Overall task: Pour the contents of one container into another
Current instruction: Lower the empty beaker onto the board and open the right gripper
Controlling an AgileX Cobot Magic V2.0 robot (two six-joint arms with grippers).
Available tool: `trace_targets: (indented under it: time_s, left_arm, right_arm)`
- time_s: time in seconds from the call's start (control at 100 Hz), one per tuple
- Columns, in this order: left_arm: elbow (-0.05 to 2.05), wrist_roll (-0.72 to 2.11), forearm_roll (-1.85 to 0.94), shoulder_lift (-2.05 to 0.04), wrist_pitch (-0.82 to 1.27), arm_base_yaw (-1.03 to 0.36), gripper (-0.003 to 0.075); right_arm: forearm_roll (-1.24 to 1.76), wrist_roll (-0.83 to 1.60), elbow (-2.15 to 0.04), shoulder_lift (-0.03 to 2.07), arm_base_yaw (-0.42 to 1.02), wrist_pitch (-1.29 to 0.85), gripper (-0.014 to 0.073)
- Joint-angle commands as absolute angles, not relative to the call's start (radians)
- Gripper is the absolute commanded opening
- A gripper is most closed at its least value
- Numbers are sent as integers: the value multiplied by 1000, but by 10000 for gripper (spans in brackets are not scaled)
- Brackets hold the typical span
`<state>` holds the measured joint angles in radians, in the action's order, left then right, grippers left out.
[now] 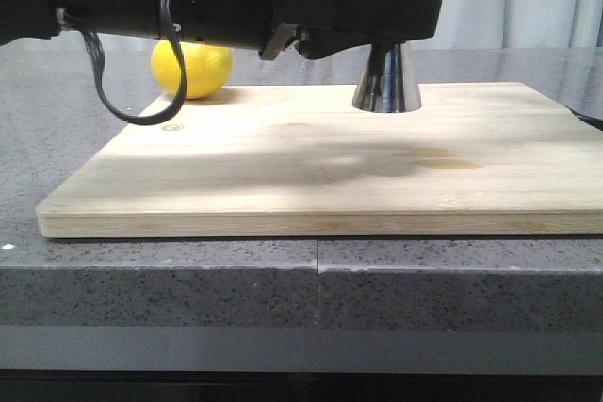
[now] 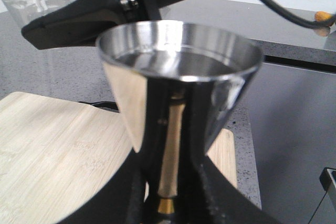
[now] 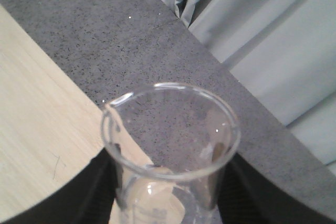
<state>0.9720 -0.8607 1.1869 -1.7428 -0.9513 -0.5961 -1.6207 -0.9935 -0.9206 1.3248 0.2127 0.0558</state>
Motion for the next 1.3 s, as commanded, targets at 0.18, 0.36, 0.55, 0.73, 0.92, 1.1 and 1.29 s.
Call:
trace_targets:
  time_s: [0.18,0.36,0.55,0.73,0.92,1.1,1.29]
  left_arm:
    - [1002,-868,1144,-1687,-1030,-570,-21]
    - [1002,-868,1153,-1687,-1030,-554,-21]
    - [1002,-868,1158,-1687,-1025,-544,-21]
    - [1002,-868,1159,-1687,-1011,-544,-21]
    - [1002,-868,1159,-1687,-1006,-541,-21]
    - [1002,-868,1159,-1687,-1006,-541,-21]
    - [1002,-868,1159,-1687,-1006,-541,-21]
  right_arm:
    - [-1375,-1038,-1005,1382,71,296,261]
    - [-1336,-1038,-1005,1433,-1,491,261]
    - [-1334,-1024,-1005,1498,-16,519,261]
    - [-1292,-974,-1003,1566,-16,573,261]
    - [-1191,-859,-1001,1621,-16,601,261]
    - [-1160,-816,-1001,1666,-16,635,261]
    - [-1158,-808,-1001,1708,-16,671,261]
